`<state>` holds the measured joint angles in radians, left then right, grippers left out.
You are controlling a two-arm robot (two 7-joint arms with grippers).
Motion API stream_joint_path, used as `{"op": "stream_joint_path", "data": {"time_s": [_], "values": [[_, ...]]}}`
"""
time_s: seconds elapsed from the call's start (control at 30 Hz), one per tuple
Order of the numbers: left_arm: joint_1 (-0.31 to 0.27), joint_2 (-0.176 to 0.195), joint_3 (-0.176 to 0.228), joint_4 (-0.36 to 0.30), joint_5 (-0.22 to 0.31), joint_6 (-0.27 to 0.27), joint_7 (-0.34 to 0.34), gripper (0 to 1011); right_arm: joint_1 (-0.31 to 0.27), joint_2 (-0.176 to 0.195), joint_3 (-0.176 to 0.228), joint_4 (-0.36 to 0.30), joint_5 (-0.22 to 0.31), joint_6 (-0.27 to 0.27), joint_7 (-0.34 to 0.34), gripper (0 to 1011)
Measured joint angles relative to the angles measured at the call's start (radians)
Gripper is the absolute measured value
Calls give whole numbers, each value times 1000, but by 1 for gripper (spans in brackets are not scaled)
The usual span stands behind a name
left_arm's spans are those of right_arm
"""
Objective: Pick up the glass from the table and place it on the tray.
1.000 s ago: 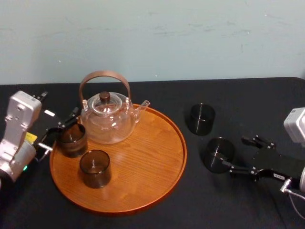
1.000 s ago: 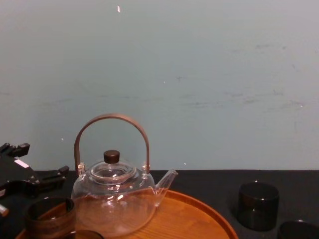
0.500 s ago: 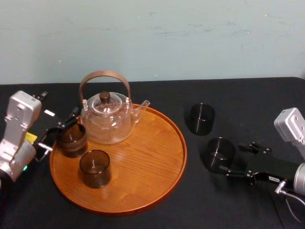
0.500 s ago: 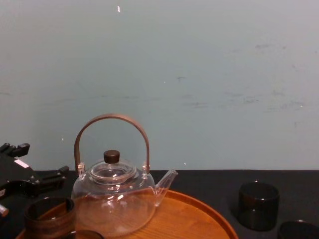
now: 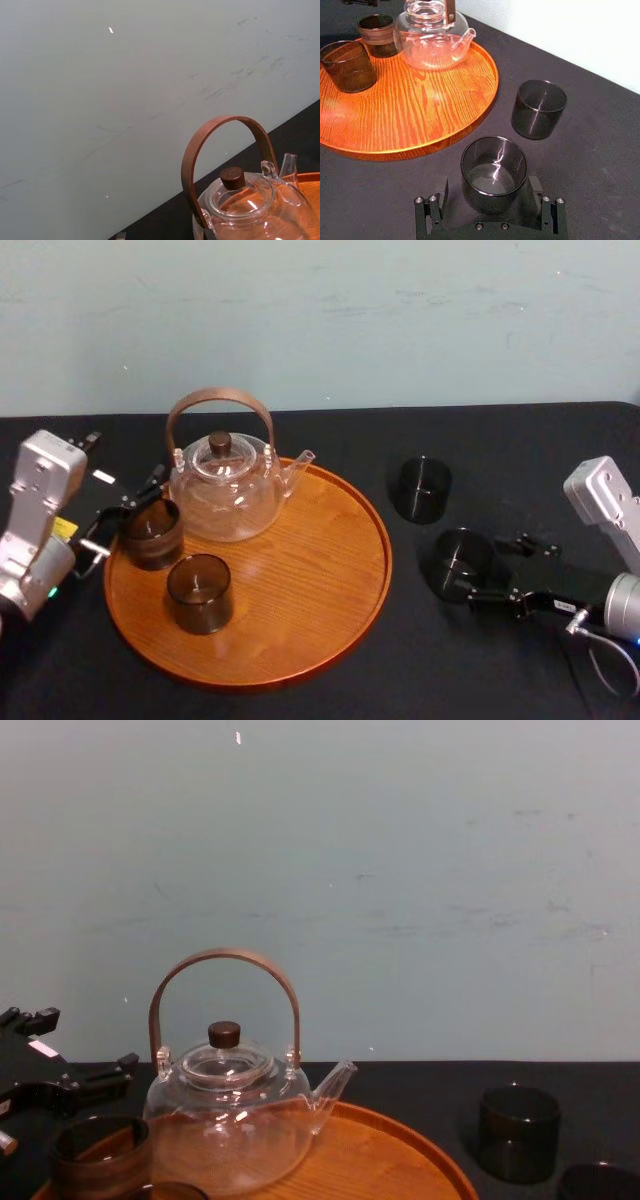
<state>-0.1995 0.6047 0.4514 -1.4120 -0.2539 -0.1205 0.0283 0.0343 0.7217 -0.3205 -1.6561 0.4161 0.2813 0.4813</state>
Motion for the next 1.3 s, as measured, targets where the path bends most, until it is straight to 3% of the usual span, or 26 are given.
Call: {"op": "stream_joint_path", "data": {"time_s": [1.07,1.3], "values": [[0,0,0,0,0,0,0,1002,114,-60,-61,109,-33,-1,5,1002],[0,0,0,0,0,0,0,1001,115,-60,-62,110,-35,-2,4,1002]]}}
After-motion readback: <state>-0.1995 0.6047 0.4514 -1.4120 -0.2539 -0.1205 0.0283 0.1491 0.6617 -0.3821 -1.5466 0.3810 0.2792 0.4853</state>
